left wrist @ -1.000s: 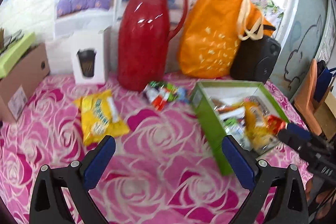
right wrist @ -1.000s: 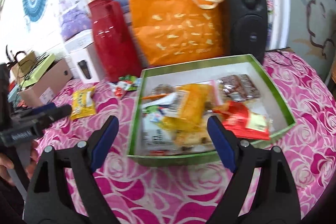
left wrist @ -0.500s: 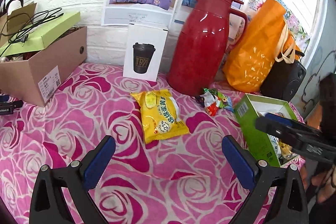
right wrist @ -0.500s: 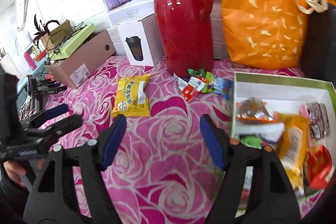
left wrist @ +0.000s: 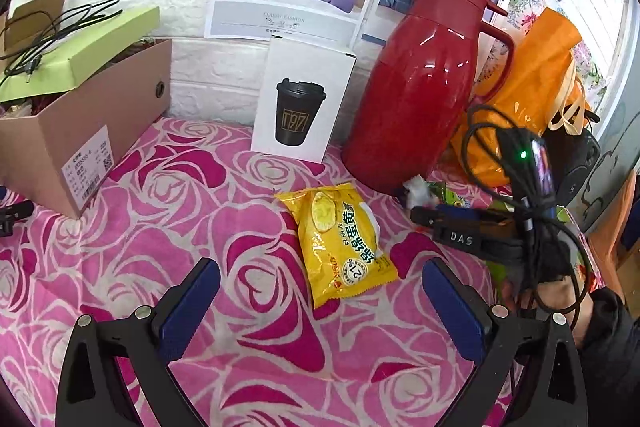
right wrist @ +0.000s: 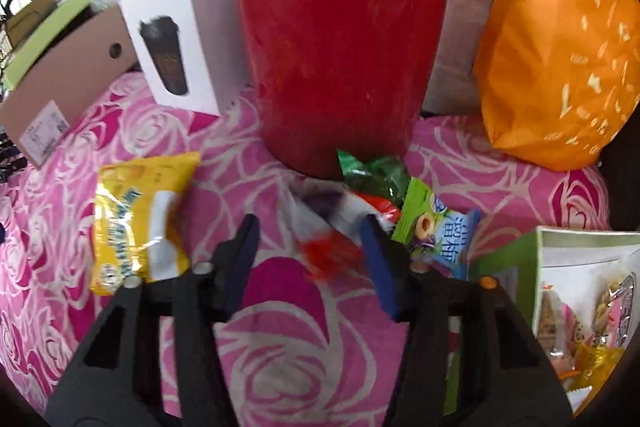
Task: Organize snacks
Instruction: 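Grasp the small white-and-red candy wrapper with the right gripper, then carry the white wrapper over the box with the right gripper while the left gripper grasps the green candy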
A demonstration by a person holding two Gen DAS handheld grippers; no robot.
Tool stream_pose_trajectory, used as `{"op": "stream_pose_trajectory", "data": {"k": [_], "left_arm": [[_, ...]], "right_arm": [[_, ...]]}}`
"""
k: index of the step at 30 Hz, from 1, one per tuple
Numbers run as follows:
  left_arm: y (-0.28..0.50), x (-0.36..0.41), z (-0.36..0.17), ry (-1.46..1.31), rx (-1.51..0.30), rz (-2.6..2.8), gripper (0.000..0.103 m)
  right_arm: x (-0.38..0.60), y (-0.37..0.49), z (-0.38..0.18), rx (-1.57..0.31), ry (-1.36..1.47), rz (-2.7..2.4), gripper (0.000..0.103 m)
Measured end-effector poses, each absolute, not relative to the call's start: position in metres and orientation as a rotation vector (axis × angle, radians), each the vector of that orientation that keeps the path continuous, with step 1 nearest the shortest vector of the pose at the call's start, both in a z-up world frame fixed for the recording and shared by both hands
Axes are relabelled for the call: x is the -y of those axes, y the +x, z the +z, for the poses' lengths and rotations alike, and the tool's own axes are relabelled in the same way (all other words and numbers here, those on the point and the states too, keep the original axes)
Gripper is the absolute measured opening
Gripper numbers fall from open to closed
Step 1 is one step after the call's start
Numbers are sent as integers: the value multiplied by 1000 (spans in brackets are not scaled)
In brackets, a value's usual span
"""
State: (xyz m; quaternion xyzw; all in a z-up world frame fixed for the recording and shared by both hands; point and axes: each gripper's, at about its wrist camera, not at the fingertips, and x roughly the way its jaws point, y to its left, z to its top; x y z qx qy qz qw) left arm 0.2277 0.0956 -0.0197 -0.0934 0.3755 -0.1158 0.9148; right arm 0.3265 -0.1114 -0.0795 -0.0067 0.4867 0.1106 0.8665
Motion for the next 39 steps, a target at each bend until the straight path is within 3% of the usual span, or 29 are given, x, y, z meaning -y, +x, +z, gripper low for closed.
{"op": "stream_pose_trajectory", "data": {"k": [13,14,15,17,18,23,24,27,36,39], "left_arm": [[254,-52,-13,-129,-770,-339,100],[254,-51,-13,-133,-769,-336,100],[253,-51,-13,-142,-768,-332,100],[251,-55,-14,-155,-772,-323,100],[250,-58,-14,-157,-775,-313,100],[251,-73,-17,-164,-792,-272,100],[251,-76,-17,-171,-795,-268,100],[252,-78,-17,-179,-791,-272,100],[269,-41,-17,-148,-794,-366,99],[282,-18,-15,-129,-809,-431,94]], "right_arm": [[126,279,-38,-878,12,332,2],[123,286,-38,-894,9,329,7],[121,294,-40,-906,-1,315,25],[111,310,-44,-902,-41,294,49],[106,318,-46,-896,-67,283,51],[94,347,-69,-951,-58,277,51],[93,352,-80,-991,-56,274,36],[99,343,-77,-979,-34,299,30],[156,231,-26,-869,183,394,30],[172,195,-19,-844,224,398,30]]}}
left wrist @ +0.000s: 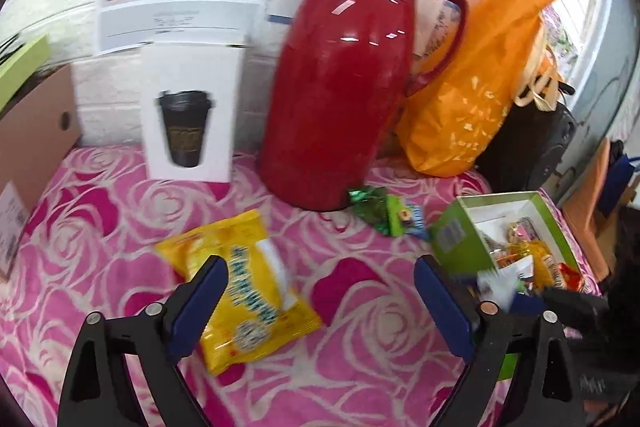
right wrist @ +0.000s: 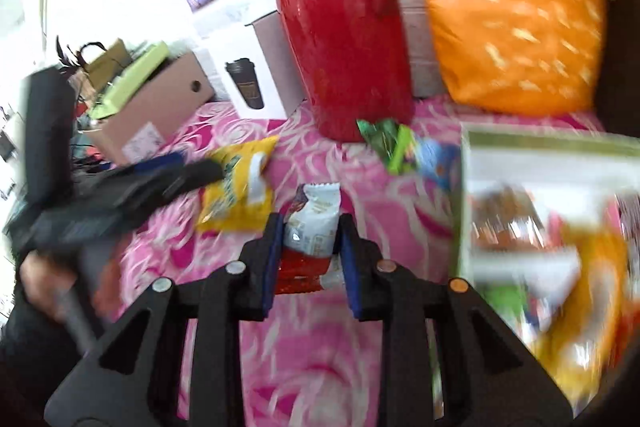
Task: Organize snacks
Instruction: 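Carry the white wrapper over the box with the right gripper while the left gripper grasps the green candy, then carry the green candy over the box with the left gripper while the right gripper holds the white wrapper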
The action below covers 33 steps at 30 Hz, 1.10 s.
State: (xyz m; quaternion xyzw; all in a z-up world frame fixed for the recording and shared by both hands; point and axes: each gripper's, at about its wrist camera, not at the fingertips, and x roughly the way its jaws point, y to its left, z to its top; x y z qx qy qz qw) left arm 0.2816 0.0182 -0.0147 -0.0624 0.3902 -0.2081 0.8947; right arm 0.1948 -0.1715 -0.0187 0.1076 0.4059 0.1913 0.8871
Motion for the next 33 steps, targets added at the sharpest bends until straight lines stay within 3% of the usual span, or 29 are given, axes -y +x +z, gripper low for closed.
{"op": "stream_pose_trajectory", "data": {"k": [4,15,16,18,19,26,33], "left_arm": [[306,14,-16,-99,-840,-501,87],[382,72,-47,-269,-943,-496,84],[387,75,-53,-270,-958,-498,76],[396,77,-71,-266,-1023,-483,46],[396,79,-79,-239,-1040,-478,37],[363,62,-70,-201,-1011,-515,17],[312,37,-46,-174,-964,-548,15]], "right_arm": [[194,155,2,-768,195,321,30],[257,128,6,-748,213,145,30],[260,127,4,-752,223,143,30],[262,125,2,-758,235,140,30],[263,124,1,-761,239,141,30],[263,117,0,-760,261,143,30],[255,105,6,-750,255,153,30]]}}
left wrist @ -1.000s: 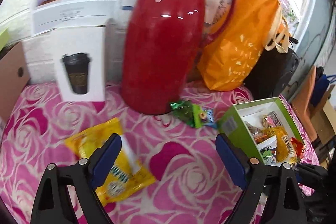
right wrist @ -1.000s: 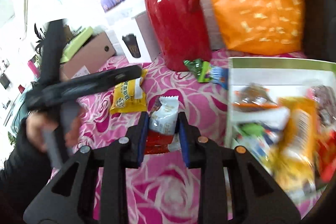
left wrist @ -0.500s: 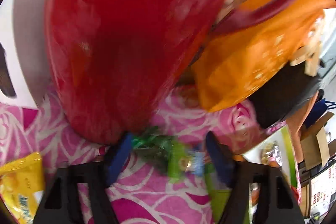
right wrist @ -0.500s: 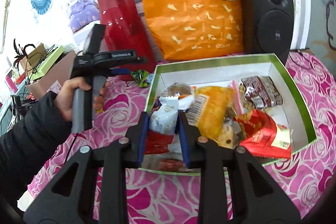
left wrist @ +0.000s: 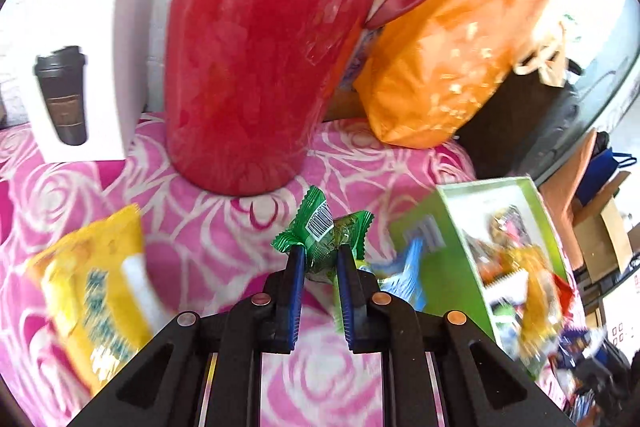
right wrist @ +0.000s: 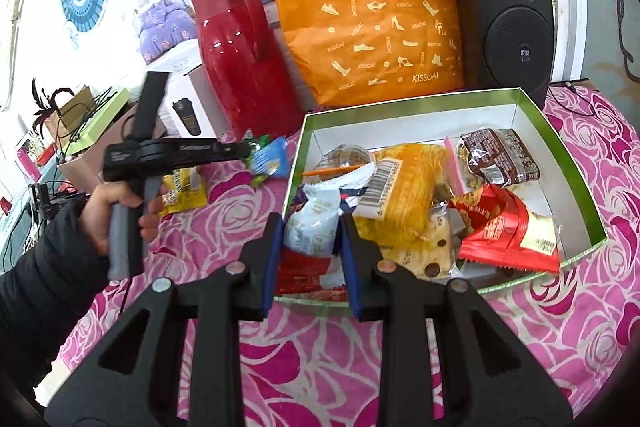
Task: Organize snacks
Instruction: 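Carry the green candy over the box with the left gripper while the right gripper holds the white wrapper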
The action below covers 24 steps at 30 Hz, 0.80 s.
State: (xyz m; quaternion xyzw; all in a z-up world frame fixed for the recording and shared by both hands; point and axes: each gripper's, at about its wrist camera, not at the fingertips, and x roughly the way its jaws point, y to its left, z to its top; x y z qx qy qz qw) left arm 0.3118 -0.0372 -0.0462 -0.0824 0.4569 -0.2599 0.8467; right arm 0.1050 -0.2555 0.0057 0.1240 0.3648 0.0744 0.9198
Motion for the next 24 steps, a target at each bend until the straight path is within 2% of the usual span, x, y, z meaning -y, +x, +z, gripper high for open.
{"op": "stream_pose_trajectory", "data": {"k": [11,15,18,21,24], "left_arm": [[239,30,38,-25,-779,-571,15],[218,28,27,-10,-835,-593,16],[201,25,-7,26,-908,-569,19],[189,19,-37,38,-980,-535,26],[186,9,-41,4,-1002,-513,43]], "right_arm": [[271,79,26,-692,293,104,30],[277,65,29,-681,296,98,30],[279,61,27,-688,304,97,30],[280,56,22,-699,307,98,30],[282,52,20,-703,315,98,30]]}}
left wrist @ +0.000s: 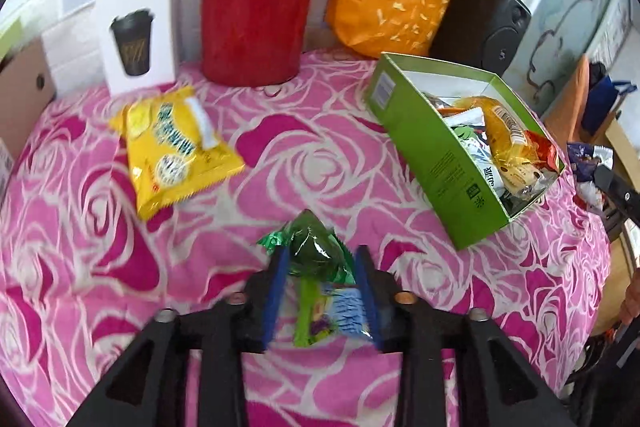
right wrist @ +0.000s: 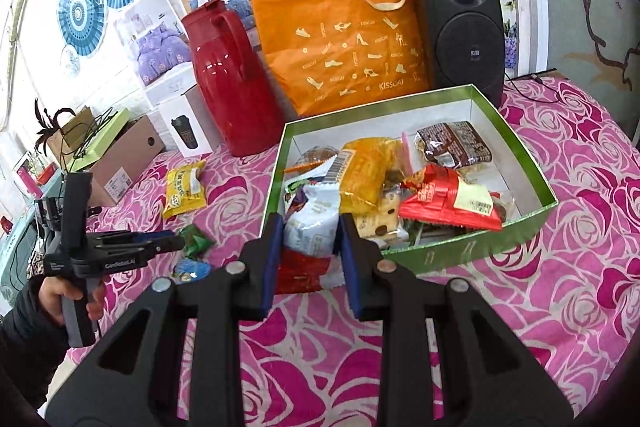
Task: Organize snacks
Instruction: 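Carry the green candy over the box with the left gripper while the right gripper holds the white wrapper, then lower both candies into the green box and open both grippers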
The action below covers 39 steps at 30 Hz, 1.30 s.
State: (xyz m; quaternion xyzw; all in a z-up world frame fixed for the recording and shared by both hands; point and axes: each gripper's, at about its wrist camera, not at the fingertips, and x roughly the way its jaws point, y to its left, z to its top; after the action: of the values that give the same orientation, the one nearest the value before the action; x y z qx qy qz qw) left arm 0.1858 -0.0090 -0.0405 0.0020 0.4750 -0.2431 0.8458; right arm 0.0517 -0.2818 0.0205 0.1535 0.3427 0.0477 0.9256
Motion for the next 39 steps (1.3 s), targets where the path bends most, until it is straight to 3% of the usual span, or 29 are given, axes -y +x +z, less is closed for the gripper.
{"op": "stream_pose_trajectory", "data": {"k": [4,10,12,14,17,28,32,39], "left_arm": [[187,6,-29,-15,-959,-501,70],[191,25,-47,77,-995,-511,71],[195,26,-60,68,-1033,-512,70],[199,23,-67,16,-1064,-528,35],[201,18,-67,-54,-1091,-555,30],[166,74,61,26,-768,-743,30],[174,112,76,57,-718,-780,30],[215,164,51,66,-779,-768,30]], "right_arm": [[283,48,23,-690,324,95,30],[283,45,24,-691,327,98,30],[284,44,23,-692,324,99,30],[285,43,22,-696,329,97,30],[287,43,22,-695,329,90,30],[321,61,46,-629,316,12,30],[337,75,52,-615,313,-8,30],[354,115,25,-664,326,12,30]]}}
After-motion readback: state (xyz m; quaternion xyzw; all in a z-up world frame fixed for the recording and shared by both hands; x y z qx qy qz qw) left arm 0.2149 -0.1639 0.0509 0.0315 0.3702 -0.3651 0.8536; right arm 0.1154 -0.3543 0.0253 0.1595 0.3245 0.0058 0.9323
